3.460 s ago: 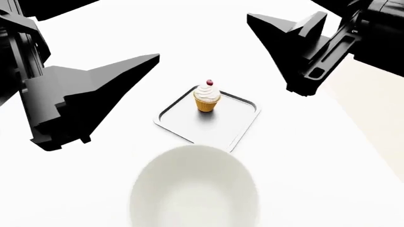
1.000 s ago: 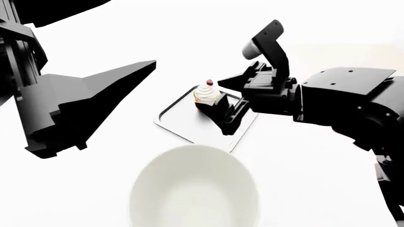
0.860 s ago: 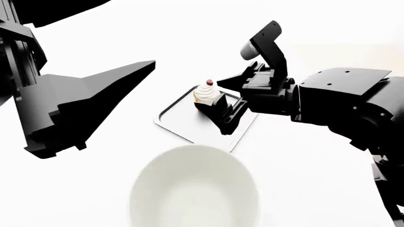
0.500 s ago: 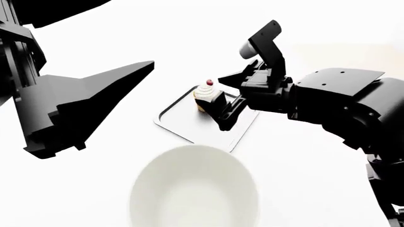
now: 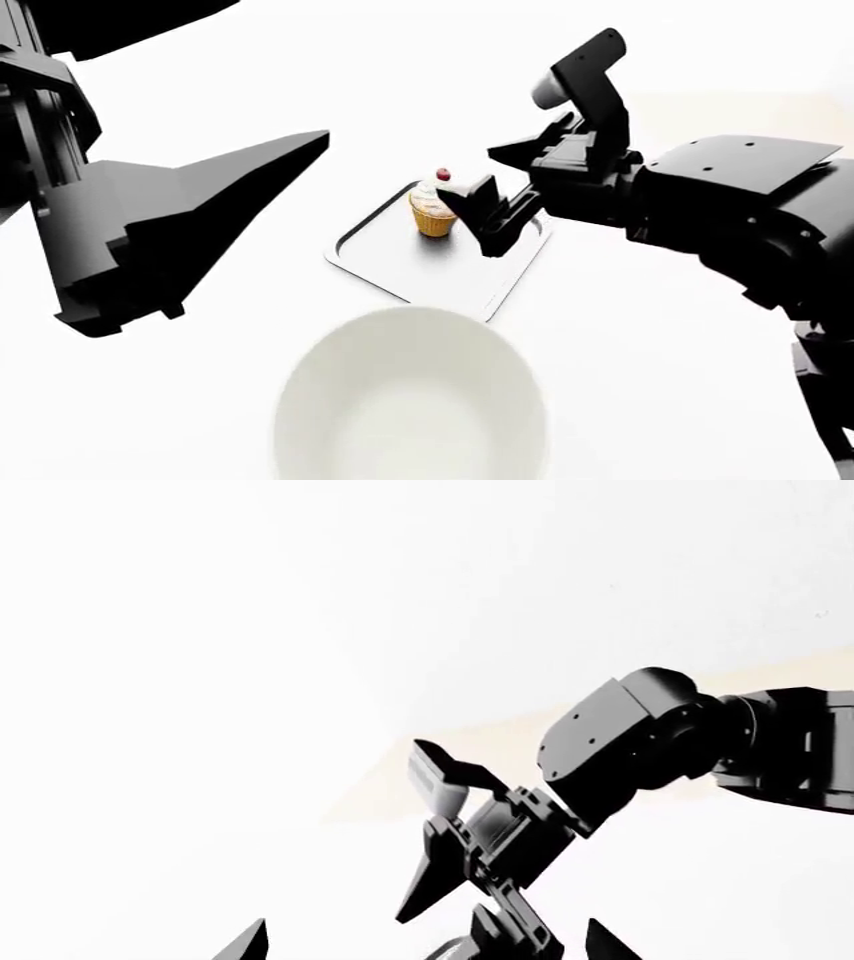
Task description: Move the fresh-baked cupcake off the tray onto the counter, and place the bowl used for mixing into the sink.
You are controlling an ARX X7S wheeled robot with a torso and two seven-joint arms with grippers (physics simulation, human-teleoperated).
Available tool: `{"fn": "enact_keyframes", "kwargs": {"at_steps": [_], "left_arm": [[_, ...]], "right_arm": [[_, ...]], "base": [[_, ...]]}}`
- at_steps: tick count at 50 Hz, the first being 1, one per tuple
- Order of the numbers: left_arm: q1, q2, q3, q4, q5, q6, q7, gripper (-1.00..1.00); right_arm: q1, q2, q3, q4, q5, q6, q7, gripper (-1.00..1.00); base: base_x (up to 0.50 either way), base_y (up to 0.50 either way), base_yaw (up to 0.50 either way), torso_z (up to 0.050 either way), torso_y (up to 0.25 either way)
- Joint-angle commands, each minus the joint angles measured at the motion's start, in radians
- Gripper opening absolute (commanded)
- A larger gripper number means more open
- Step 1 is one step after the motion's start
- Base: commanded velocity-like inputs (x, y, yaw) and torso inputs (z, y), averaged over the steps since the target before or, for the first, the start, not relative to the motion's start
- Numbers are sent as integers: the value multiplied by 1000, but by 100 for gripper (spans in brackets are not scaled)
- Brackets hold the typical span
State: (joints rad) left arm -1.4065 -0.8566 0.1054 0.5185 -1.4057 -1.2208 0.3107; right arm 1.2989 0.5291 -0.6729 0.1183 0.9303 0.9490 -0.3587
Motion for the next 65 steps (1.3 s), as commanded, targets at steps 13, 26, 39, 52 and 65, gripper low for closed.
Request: {"fn": "enact_keyframes", "kwargs": {"at_steps": [13,26,39,52,65], "left_arm": [[4,-11,4,0,-3,14,1,100],[22,-20,2,3,6,28,11,100],[36,-21,9,7,16,41,15,100],[28,-19,16,9,7,41,10,100],[24,-25,17,7,-2,43,6,100]], "right_arm": [[12,-14,-5,70,-46,-36,25,100],[13,-59,-27,175,-103,-102,17,100],[10,-103,-27,250,-114,-138,8,100],[5,-138,-30,300,-120,-171,-5,100],[0,-173,-45,354,-112,-151,-16,100]], "base": [[0,0,0,0,0],[0,0,0,0,0],[0,0,0,0,0],[0,0,0,0,0],[0,0,0,0,0]]}}
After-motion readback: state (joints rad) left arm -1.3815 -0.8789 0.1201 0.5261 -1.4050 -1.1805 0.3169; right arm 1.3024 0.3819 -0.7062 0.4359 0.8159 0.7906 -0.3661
